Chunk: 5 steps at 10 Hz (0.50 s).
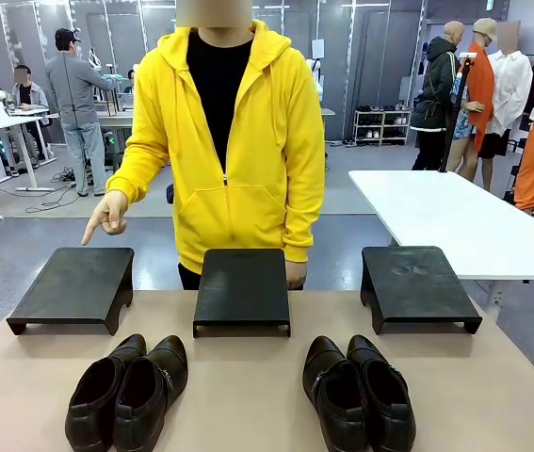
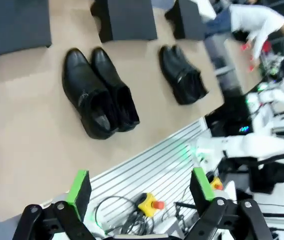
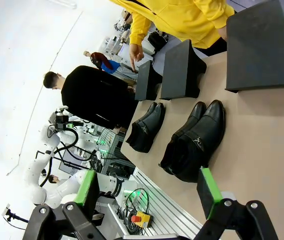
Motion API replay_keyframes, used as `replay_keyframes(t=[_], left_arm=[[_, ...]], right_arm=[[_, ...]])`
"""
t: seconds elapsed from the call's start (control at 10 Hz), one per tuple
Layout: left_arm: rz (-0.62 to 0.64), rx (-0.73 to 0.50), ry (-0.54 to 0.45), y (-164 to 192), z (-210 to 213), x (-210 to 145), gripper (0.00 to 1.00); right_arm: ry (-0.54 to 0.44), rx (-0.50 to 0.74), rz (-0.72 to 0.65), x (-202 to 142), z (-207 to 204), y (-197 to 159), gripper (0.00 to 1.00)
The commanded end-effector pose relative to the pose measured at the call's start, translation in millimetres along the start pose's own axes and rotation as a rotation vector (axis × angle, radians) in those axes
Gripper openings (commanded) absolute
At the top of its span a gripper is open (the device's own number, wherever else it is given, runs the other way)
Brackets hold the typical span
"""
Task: Place the shoes on the stand as instructed by the person.
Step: Pick up one pair of Shoes and place it on the Shoes Stand indicated by the person.
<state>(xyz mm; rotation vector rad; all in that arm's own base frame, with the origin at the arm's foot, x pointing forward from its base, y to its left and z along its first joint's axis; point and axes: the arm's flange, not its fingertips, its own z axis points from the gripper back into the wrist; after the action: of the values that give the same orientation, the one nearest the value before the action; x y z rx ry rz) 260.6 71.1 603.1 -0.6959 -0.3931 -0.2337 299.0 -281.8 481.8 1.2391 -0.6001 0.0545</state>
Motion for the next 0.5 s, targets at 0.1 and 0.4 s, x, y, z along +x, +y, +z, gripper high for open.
replay_keyframes(t=[0.1, 0.4], left_arm=[[-0.148, 0.267, 0.192, -63, -51, 41, 1.0], [-0.076, 0.452, 0.23, -106, -113, 44, 1.0]], right_arm=[[-0.003, 0.012, 0.012, 0, 1, 2, 1.0], [-0.003, 0.012, 0.012, 0, 1, 2, 1.0]])
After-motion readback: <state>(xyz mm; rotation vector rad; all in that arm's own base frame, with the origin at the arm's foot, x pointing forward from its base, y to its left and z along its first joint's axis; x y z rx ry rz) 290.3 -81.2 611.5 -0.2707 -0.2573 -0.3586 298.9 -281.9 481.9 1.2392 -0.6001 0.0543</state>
